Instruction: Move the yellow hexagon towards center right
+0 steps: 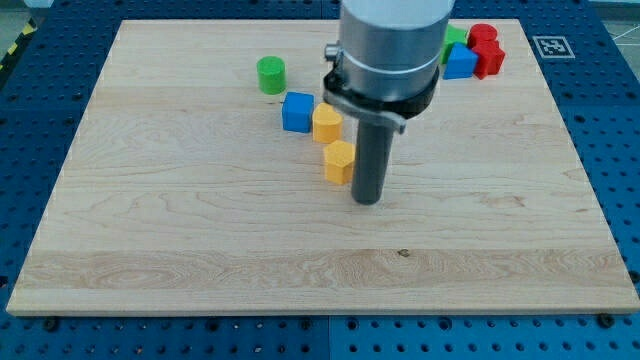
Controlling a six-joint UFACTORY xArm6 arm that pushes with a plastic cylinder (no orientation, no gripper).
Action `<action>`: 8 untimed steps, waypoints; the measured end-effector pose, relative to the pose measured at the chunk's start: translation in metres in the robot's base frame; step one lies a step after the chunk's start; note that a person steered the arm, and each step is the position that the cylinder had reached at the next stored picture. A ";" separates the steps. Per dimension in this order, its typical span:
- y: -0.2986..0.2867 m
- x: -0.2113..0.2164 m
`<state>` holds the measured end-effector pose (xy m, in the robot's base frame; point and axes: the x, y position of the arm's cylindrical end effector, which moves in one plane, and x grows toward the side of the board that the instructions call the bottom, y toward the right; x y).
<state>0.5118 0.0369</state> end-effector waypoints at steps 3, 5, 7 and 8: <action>-0.124 -0.029; -0.154 -0.040; -0.099 -0.034; -0.055 -0.032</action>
<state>0.4801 -0.0185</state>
